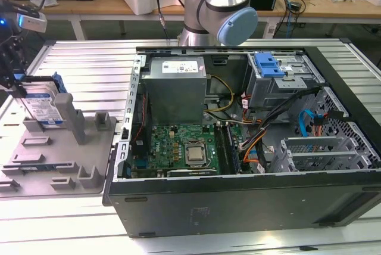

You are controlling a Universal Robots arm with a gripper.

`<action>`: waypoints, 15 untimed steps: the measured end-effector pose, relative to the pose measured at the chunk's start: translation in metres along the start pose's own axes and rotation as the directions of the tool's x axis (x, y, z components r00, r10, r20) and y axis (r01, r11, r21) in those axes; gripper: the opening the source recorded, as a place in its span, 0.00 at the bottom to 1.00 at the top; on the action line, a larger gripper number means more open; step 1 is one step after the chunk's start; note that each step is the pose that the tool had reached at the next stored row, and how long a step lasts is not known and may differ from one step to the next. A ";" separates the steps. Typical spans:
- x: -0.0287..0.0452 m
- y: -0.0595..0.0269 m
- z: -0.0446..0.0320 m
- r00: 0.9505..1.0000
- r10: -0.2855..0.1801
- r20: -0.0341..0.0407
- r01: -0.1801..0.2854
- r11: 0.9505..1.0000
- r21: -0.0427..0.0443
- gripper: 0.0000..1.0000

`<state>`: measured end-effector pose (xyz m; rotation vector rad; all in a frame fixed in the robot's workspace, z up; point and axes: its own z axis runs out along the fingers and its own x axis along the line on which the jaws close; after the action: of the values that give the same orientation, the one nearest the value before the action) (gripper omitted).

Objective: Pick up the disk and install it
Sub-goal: 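Pick up the disk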

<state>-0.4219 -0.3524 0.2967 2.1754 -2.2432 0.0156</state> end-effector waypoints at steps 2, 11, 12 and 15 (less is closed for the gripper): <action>0.0000 0.0000 -0.0010 1.000 0.000 0.000 0.000 1.000 0.000 0.37; 0.0002 0.0000 -0.0107 1.000 0.000 0.000 0.000 1.000 0.001 0.37; 0.0002 0.0001 -0.0117 1.000 0.000 0.000 0.000 1.000 0.001 0.37; 0.0003 0.0001 -0.0155 1.000 0.000 0.000 0.000 1.000 0.001 0.37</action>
<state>-0.4219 -0.3524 0.3122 2.1756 -2.2435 0.0171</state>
